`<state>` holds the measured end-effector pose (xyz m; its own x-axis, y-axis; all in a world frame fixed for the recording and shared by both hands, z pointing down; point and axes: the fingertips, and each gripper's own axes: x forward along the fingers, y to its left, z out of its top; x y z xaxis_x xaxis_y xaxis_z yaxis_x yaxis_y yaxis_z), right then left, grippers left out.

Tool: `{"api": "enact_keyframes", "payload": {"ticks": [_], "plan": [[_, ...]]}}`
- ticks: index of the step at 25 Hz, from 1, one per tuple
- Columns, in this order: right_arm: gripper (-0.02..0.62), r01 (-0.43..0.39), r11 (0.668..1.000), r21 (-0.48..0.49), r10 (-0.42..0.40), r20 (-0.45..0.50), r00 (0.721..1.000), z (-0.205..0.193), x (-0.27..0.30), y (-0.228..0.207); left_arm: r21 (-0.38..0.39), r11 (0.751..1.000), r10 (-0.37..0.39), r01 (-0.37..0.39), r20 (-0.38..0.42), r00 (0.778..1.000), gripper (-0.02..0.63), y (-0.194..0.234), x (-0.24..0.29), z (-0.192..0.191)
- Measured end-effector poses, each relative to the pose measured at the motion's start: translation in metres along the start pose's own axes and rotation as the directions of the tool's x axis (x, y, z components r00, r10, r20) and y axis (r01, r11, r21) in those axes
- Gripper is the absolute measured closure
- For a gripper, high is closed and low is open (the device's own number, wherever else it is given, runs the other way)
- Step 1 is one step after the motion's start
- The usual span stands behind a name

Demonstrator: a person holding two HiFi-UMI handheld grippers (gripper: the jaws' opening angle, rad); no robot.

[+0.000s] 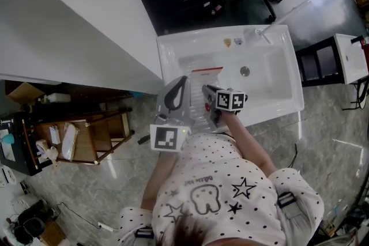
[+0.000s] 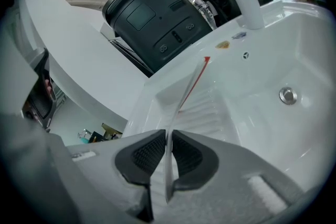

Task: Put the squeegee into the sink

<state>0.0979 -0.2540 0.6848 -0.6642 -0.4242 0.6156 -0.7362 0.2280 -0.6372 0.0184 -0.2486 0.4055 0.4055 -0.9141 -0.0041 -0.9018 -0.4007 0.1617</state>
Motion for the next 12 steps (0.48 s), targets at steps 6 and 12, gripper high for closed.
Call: {"api": "enact_keyframes", "payload": {"ticks": [6, 12], "plan": [[0.553, 0.022, 0.999, 0.027, -0.022, -0.001, 1.000, 0.001, -0.003, -0.009, 0.003, 1.000, 0.002, -0.002, 0.007, 1.000, 0.612, 0.000, -0.001, 0.001], [0.529, 0.071, 0.997, 0.006, -0.071, -0.007, 0.997, 0.002, -0.007, -0.020, 0.005, 1.000, 0.005, -0.005, 0.000, 1.000, 0.612, 0.001, -0.001, 0.001]]}}
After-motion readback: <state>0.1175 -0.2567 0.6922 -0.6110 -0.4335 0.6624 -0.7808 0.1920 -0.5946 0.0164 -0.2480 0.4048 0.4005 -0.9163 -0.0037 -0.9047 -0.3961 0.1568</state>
